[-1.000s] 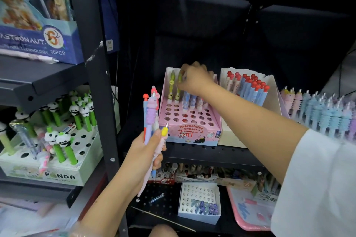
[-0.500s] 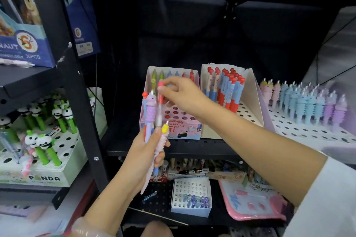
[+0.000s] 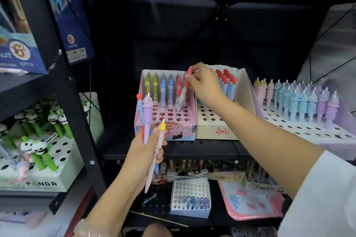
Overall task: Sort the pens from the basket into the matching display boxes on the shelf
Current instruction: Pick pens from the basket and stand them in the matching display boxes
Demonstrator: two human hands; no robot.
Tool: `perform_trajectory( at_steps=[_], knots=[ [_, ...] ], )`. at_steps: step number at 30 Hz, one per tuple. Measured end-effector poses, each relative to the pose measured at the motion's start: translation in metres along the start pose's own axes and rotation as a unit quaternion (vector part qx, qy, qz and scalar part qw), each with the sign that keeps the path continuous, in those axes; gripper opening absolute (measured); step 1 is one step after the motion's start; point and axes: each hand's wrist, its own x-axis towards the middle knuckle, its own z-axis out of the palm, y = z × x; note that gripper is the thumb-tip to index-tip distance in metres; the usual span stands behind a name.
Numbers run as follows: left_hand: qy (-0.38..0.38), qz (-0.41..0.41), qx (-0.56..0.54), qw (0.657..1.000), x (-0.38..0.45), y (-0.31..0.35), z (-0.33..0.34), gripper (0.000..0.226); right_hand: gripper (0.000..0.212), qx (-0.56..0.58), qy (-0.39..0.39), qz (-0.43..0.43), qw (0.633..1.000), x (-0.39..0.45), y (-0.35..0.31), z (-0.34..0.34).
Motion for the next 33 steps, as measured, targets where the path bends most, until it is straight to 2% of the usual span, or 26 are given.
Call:
perform_trajectory(
  at_steps=[3,5,11,14,16,19,21,24,27,30,33],
  knots=[
    [0.004,-0.005,-0.001,1.000,-0.002,0.002,-0.002,0.022,0.008,-0.059,-0.048,-0.018,0.997,0.000,0.005,0.008],
    [0.007,-0.004,0.004,1.000,-0.003,0.002,-0.004,0.022,0.017,-0.110,-0.062,-0.020,0.992,-0.002,0.009,0.015],
    [-0.008,-0.017,0.003,1.000,-0.004,0.004,-0.005,0.032,0.027,-0.153,-0.040,-0.013,0.987,-0.010,0.007,0.023],
    [-0.009,-0.009,0.015,1.000,-0.004,0.006,-0.004,0.044,0.025,-0.138,0.007,-0.061,0.988,-0.015,-0.007,0.016],
    [-0.011,-0.001,0.007,1.000,-0.003,0.006,-0.001,0.043,0.018,-0.062,-0.051,-0.086,0.993,-0.024,-0.019,0.014],
    [-0.023,0.001,-0.001,1.000,-0.003,0.005,0.006,0.031,0.008,0.049,-0.227,-0.046,0.971,-0.042,-0.032,0.017],
    [-0.027,0.005,-0.006,1.000,-0.002,0.004,0.011,0.015,0.011,0.082,-0.253,-0.018,0.964,-0.051,-0.032,0.018],
    [-0.033,0.008,-0.002,0.999,-0.001,0.004,0.020,0.016,0.017,0.131,-0.219,0.019,0.967,-0.053,-0.029,0.007],
    [-0.044,-0.001,0.012,0.999,-0.002,0.003,0.034,0.015,0.016,0.224,-0.144,0.049,0.963,-0.047,-0.025,-0.018],
    [-0.059,-0.001,0.035,0.998,-0.003,0.001,0.054,0.021,0.018,0.213,-0.056,0.034,0.975,-0.041,-0.014,-0.056],
    [-0.079,0.003,0.048,0.996,-0.002,-0.001,0.082,0.022,0.009,0.189,0.025,0.026,0.981,-0.046,0.008,-0.098]
  ],
)
